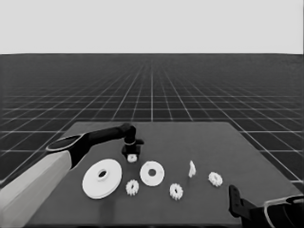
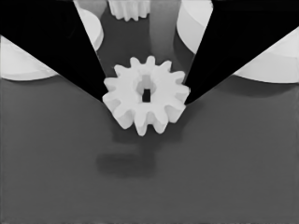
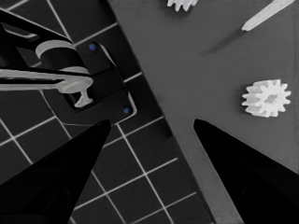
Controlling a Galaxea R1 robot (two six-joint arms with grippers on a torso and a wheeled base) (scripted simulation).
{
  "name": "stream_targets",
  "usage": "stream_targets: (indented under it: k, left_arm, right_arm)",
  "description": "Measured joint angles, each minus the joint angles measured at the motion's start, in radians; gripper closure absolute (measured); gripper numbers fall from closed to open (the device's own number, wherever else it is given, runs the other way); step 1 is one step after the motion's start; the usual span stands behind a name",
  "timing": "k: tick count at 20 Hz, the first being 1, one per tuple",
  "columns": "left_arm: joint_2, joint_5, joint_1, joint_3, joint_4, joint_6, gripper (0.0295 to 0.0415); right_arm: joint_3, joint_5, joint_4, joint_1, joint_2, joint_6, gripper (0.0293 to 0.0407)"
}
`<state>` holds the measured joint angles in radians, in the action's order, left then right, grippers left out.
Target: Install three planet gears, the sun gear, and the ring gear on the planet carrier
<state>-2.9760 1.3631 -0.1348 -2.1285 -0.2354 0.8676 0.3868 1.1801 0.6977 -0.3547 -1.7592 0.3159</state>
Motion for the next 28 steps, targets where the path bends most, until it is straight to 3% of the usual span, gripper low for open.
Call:
stream_targets:
  k: [4,6,8,14,17,24,26,28]
  left_arm:
    - [0.000,0.000,0.000,0.000,0.000,0.000,0.0399]
    - [0.064,0.088,0.103,0.163,0.068,0.082,0.0398]
    - [0.072,0.111,0.148,0.185,0.101,0.093,0.0398]
    - [0.073,0.122,0.167,0.188,0.119,0.094,0.0398]
    - [-0.044,0.143,0.157,0.273,0.096,0.292,0.0398]
    - [-0.085,0.149,0.156,0.265,0.092,0.328,0.0398]
    - [-0.106,0.106,0.061,0.201,0.007,0.292,0.0398]
    - [-0.118,0.087,0.028,0.165,-0.020,0.273,0.0398]
  right_arm:
    - [0.000,0.000,0.000,0.000,0.000,0.000,0.0315]
    - [0.000,0.000,0.000,0.000,0.000,0.000,0.0315]
    - [0.000,0.000,0.000,0.000,0.000,0.000,0.0315]
    - [0.000,0.000,0.000,0.000,0.000,0.000,0.0315]
    - [0.000,0.000,0.000,0.000,0.000,0.000,0.0315]
    - [0.000,0.000,0.000,0.000,0.000,0.000,0.0315]
    - [0.000,0.000,0.000,0.000,0.000,0.000,0.0315]
    - [0.000,0.000,0.000,0.000,0.000,0.000,0.0315]
